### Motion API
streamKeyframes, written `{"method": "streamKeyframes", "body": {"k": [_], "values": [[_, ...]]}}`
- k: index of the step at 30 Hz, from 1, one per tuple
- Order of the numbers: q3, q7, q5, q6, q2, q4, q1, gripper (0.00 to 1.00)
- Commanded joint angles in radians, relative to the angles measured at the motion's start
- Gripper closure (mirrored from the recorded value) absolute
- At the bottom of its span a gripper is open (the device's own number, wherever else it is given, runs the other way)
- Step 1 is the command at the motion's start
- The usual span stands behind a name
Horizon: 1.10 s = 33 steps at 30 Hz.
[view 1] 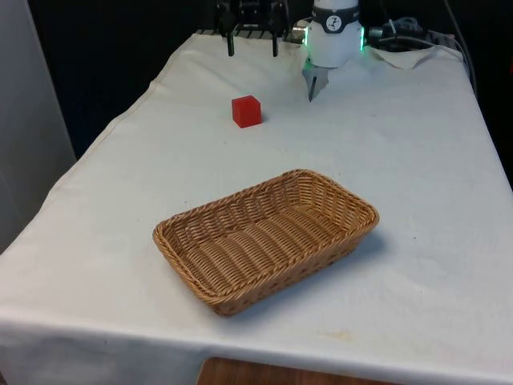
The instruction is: Pick up the cube and place it into the basket.
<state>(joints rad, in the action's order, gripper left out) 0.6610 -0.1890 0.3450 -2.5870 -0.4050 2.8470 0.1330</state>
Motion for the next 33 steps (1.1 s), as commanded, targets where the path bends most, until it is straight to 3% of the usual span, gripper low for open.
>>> {"method": "streamKeyframes", "body": {"k": [1,3,6,15,19,20,21,27,28,29,33], "values": [[0.005,-0.001,0.007,-0.027,0.006,0.009,-0.004,0.00],[0.005,-0.001,0.000,-0.012,0.005,0.005,0.000,0.00],[0.020,-0.006,0.003,-0.065,0.025,0.024,-0.001,0.00],[0.033,-0.029,-0.004,-0.116,0.058,0.034,0.005,0.00],[0.035,-0.065,-0.006,-0.124,0.062,0.036,0.007,0.00],[0.029,-0.057,-0.002,-0.114,0.066,0.030,0.001,0.00],[0.036,-0.074,-0.006,-0.125,0.062,0.036,0.008,0.00],[0.038,-0.129,-0.007,-0.134,0.066,0.042,0.009,0.00],[0.031,-0.122,-0.002,-0.121,0.067,0.036,0.001,0.00],[0.039,-0.144,-0.007,-0.136,0.068,0.043,0.010,0.00],[0.039,-0.174,-0.010,-0.140,0.075,0.043,0.013,0.00]]}}
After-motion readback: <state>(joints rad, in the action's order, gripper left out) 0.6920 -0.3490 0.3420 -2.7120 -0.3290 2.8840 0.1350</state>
